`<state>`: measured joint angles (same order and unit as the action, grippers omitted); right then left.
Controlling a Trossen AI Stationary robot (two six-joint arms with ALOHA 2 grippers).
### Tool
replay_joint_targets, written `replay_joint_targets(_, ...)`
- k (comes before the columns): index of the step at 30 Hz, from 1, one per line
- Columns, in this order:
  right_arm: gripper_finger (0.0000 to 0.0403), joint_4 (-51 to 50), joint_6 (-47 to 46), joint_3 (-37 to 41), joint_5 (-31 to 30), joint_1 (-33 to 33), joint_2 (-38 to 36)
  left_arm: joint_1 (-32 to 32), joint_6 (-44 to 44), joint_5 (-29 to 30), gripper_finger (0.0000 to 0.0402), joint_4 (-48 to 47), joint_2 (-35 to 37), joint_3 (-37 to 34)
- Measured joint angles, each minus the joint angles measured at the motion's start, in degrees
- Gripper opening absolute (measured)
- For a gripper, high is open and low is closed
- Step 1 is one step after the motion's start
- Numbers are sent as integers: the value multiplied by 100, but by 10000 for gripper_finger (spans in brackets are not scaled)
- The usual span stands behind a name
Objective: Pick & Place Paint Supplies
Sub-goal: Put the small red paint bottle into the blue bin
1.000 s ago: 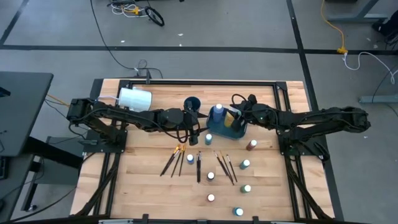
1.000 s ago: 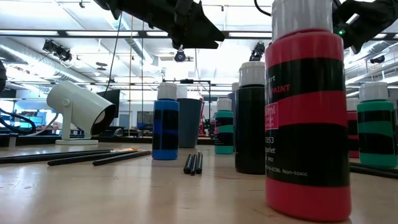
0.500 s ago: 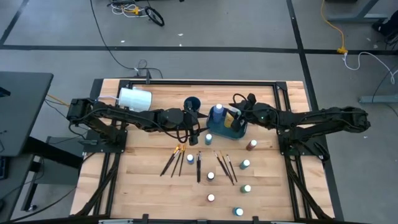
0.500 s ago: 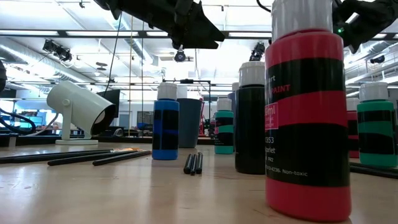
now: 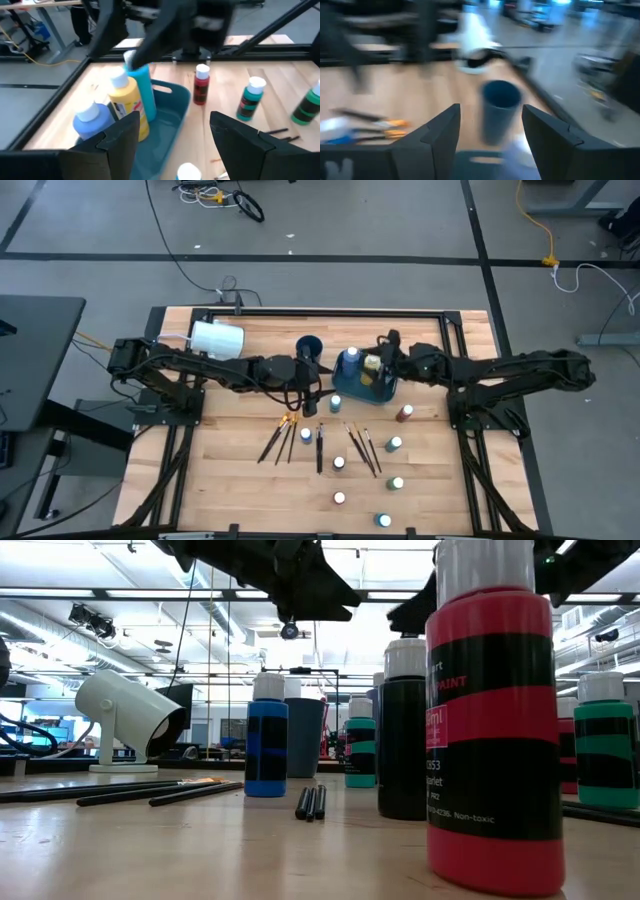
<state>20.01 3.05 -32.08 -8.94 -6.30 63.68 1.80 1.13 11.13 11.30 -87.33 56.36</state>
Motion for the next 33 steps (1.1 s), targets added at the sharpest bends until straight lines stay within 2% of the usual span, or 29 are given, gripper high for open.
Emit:
replay_joint_targets(6, 209, -150, -675, 0, 1411, 372, 0, 60, -213, -38, 250, -345, 0, 0)
replay_joint_targets(10, 208, -324, -856, 0, 1891, 638, 0, 54, -546, -141, 249, -431, 0, 0)
replay_joint_targets(14, 208, -673, -854, 0, 1892, 880, 0, 53, -950, -267, 249, -431, 0, 0)
replay_joint_targets(22, 207, -1593, -783, -3, 1888, 1310, -2, 62, -827, -329, 249, -434, 0, 0)
replay_joint_targets(25, 207, -2130, -646, -252, 1867, 1458, -82, 62, -753, -304, 249, -434, 0, 0)
replay_joint_targets(27, 207, -3049, -491, -679, 1652, 1584, -167, 62, -750, -251, 249, -428, 0, 0)
replay_joint_targets(30, 207, -4963, -214, -1570, 907, 1800, -179, 60, -740, -106, 249, -424, 0, 0)
replay_joint_targets(33, 207, -6550, -496, -2339, 416, 1918, -106, 60, -743, 57, 249, -420, 0, 0)
